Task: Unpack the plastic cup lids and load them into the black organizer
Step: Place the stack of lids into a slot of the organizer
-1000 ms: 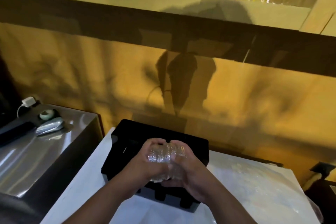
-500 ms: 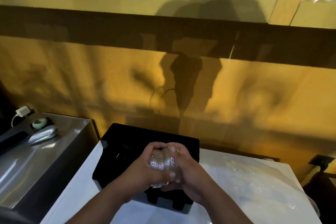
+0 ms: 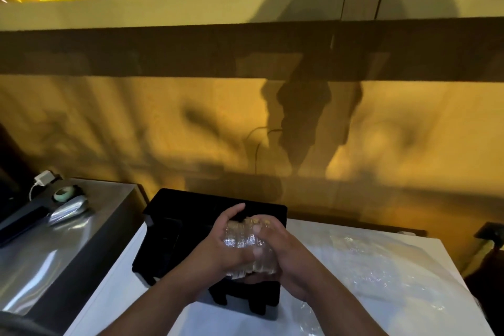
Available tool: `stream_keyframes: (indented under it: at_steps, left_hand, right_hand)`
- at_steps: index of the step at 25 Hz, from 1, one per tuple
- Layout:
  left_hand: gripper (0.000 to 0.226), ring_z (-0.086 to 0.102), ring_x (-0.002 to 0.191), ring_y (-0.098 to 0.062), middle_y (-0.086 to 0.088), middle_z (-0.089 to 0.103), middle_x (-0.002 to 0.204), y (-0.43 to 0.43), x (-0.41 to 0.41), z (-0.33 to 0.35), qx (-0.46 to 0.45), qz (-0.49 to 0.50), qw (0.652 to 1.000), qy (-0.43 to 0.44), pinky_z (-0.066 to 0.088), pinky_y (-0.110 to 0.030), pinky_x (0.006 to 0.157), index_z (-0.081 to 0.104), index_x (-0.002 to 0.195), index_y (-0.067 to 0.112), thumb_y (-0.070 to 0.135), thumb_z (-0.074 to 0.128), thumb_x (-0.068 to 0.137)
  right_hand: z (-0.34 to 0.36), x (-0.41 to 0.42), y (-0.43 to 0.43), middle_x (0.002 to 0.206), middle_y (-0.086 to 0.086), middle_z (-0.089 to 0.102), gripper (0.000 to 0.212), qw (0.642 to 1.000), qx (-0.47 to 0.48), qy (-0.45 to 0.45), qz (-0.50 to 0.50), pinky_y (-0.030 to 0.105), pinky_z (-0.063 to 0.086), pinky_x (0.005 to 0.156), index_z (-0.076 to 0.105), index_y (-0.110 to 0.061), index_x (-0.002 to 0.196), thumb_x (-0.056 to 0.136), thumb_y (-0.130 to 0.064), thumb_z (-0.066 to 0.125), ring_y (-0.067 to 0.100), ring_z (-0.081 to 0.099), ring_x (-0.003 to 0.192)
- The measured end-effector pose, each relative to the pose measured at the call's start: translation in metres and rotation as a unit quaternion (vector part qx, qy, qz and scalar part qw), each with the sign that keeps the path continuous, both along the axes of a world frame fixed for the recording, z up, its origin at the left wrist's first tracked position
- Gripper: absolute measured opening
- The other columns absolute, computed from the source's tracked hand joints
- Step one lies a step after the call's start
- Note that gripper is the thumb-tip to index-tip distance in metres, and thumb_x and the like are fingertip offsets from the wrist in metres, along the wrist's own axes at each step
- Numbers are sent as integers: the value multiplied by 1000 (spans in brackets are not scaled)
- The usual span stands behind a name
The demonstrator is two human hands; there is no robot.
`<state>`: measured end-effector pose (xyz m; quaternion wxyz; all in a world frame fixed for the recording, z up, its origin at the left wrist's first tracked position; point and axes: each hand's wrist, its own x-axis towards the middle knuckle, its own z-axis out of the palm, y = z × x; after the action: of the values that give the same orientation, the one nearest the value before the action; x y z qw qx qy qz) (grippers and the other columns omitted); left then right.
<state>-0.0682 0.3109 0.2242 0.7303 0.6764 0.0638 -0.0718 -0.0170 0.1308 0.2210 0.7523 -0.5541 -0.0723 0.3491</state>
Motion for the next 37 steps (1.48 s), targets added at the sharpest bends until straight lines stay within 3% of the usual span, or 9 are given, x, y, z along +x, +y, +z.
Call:
stream_keyframes:
  at_steps: [3,6,9,19,21,26,29,33,37]
  left_hand:
    - [102,76,109,-28,-1,76,122,4,0,3,15,-42,999,3,63,-40,83,47,136,64,22,104,63]
    - [78,77,90,-22,-11,71,118,13,-2,6,41,-14,999,-14,62,-37,70,63,124,44,11,98,62]
    - [71,75,87,-24,-15,67,120,29,-7,7,40,12,999,-16,63,-41,69,63,119,35,13,94,58]
    - [71,69,97,-36,-18,61,122,138,-25,-5,13,73,997,3,62,-39,63,65,112,44,19,83,47]
    - [69,70,95,-33,-15,61,121,172,-33,-7,13,66,998,2,62,-37,62,65,110,46,17,83,50]
    - [67,72,70,-12,-7,69,109,258,-46,-9,48,32,998,-24,60,-31,62,62,112,45,13,84,58]
    - [70,68,70,-13,-7,70,104,295,-42,-15,67,27,997,-24,59,-33,65,61,117,44,11,86,61]
    - [73,74,71,-20,-9,69,103,315,-32,-26,22,37,999,11,66,-43,65,64,116,44,24,94,53]
    - [73,70,93,-36,-16,60,119,325,-20,-41,-16,81,995,51,67,-56,69,66,112,46,30,95,47]
  right_hand:
    - [-1,2,3,127,20,71,53,1000,4,3,-5,69,56,93,60,-24,130,85,-44,77,44,71,112]
    - [-5,3,13,127,18,72,52,1000,21,13,7,68,57,93,62,-26,129,83,-41,82,43,72,112]
    - [-8,3,31,129,17,71,58,998,45,22,28,61,60,88,64,-28,128,77,-39,89,43,71,114]
    - [-15,-9,138,128,19,70,67,998,41,40,39,54,62,75,63,-23,130,69,-28,88,42,72,105]
    - [-14,-18,173,129,20,69,66,999,21,32,32,53,62,75,61,-23,132,71,-28,86,43,72,104]
    - [-10,-42,260,125,17,72,64,999,-38,-10,2,52,63,77,63,-28,128,69,-35,86,40,74,102]
    - [-13,-47,292,120,15,74,57,997,-64,-20,-27,55,63,79,66,-35,122,69,-36,87,38,76,97]
    - [-20,-37,304,109,11,74,49,992,-102,-48,-59,48,64,72,66,-43,115,71,-40,86,28,76,85]
    - [-40,-15,298,121,9,65,73,964,-235,-104,-61,45,67,75,50,-44,127,65,-52,87,26,75,93]
